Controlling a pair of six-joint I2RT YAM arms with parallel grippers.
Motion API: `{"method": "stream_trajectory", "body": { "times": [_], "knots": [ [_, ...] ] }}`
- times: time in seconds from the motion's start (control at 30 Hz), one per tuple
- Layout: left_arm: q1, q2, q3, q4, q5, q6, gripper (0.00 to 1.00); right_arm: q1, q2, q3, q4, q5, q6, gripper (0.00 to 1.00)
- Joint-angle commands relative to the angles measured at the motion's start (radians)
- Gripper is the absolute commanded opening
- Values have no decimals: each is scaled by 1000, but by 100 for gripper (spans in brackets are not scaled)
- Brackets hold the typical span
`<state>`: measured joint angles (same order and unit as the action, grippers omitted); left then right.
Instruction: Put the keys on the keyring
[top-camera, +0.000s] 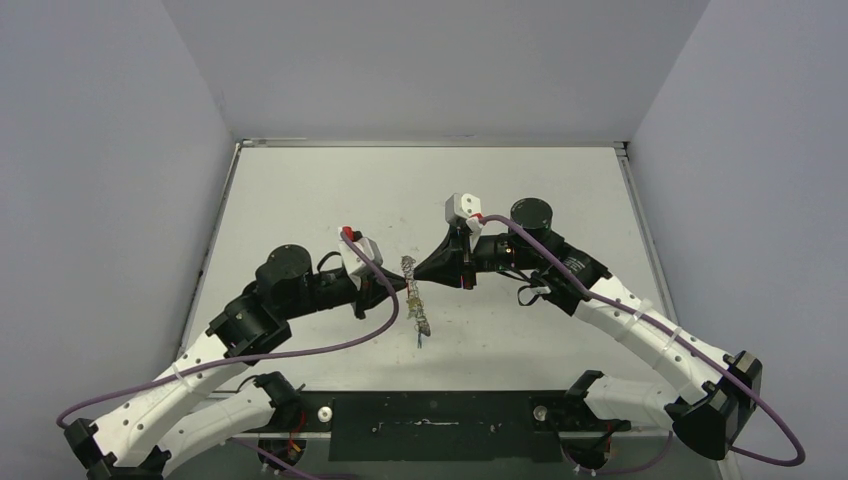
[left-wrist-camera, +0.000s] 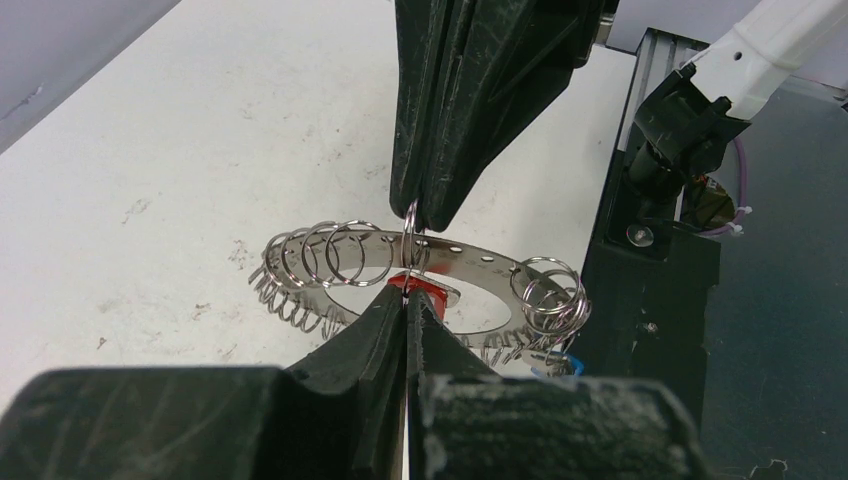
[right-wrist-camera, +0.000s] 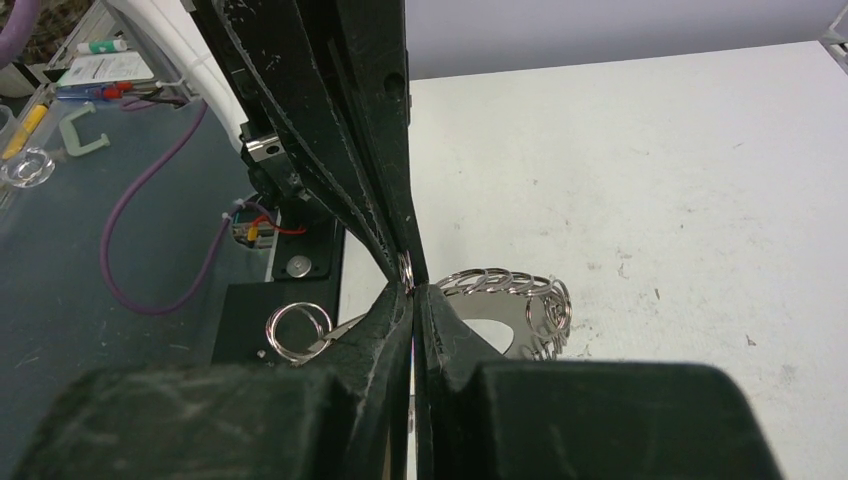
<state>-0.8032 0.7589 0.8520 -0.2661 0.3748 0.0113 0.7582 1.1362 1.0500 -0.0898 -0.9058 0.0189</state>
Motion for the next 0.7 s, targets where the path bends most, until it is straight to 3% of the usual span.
{"method": "stream_trajectory", "body": {
  "times": [0.0,0.33,0.47,0.67],
  "knots": [
    [-3,24,-3,90,42,-5,0,-7,-37,0,135,-7,32,0],
    [-4,-11,-9,106,10,-30,0,-7,-39,-4,136,-1,30,0],
    [-5,-74,-16,84,-53,-26,16,-7,-37,-5,138,-3,32,0],
    [-4,-66,-9,134,-35,-46,19,-7,-41,-2,139,-4,32,0]
  ]
}}
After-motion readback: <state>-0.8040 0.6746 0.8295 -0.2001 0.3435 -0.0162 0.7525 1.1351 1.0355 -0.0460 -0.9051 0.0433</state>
